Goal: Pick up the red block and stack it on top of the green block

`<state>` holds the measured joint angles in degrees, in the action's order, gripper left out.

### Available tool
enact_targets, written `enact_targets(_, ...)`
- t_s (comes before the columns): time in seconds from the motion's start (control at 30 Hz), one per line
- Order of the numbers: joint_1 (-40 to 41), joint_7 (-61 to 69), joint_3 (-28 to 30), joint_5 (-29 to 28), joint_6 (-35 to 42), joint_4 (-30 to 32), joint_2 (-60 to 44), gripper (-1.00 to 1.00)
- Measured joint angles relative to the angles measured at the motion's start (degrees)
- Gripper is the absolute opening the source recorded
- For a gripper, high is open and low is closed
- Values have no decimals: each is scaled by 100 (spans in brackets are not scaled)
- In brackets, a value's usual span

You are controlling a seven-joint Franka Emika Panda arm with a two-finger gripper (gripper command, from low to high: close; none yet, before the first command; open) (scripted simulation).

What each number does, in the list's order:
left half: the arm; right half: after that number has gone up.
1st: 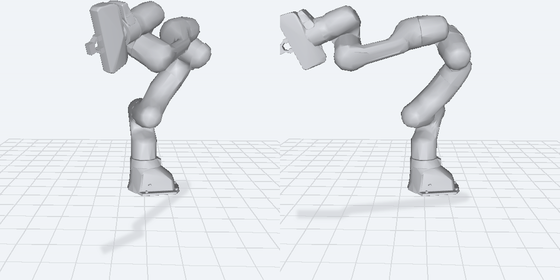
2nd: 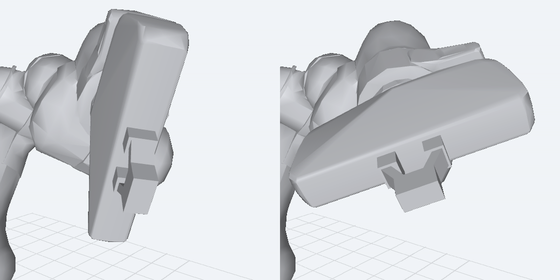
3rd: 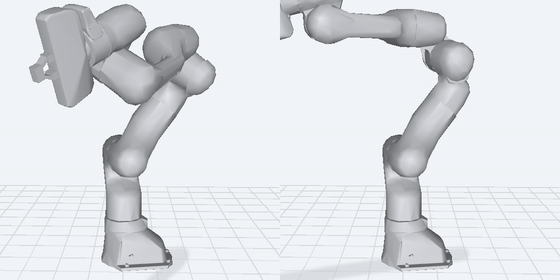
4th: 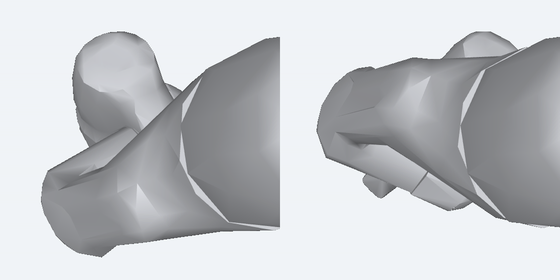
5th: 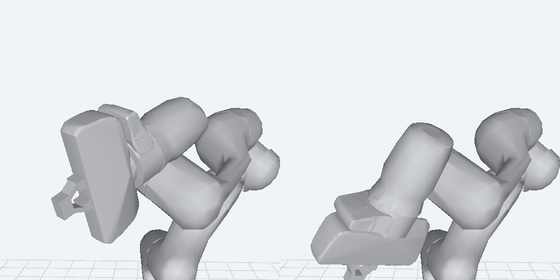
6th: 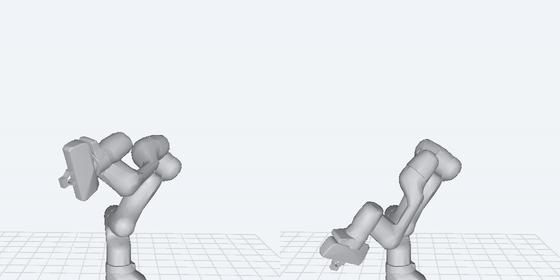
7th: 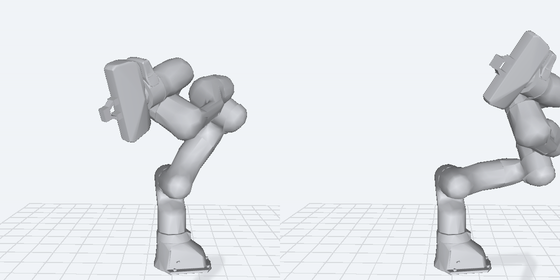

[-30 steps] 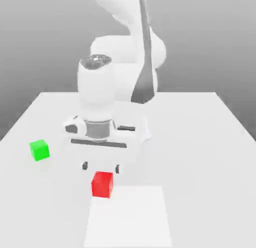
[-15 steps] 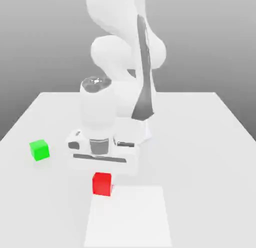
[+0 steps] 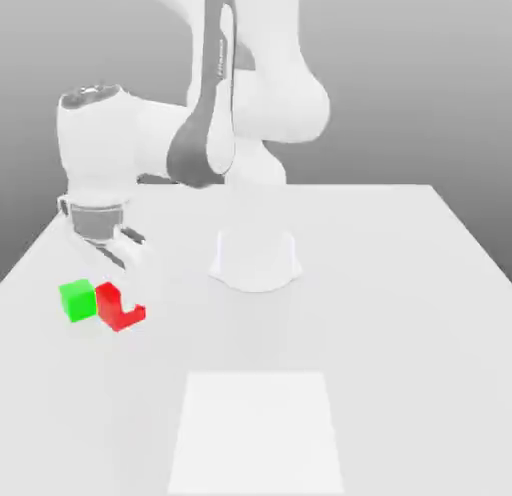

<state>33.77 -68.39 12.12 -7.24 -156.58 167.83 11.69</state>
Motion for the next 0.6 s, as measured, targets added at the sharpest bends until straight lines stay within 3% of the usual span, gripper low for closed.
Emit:
enact_targets(0.3,1673,-1719,675,-229,204,-64,141,-100)
enact_targets(0.43,1542,-1489,796,209,-467,-92,-568,-100)
enact_targets(0.53,1482,-1061,671,839,-1040,-107,-1188,-100)
enact_targets(0.57,1485,-967,619,974,-1144,-110,-1302,100)
enact_targets(0.6,1475,-967,619,974,-1145,-110,-1302,100)
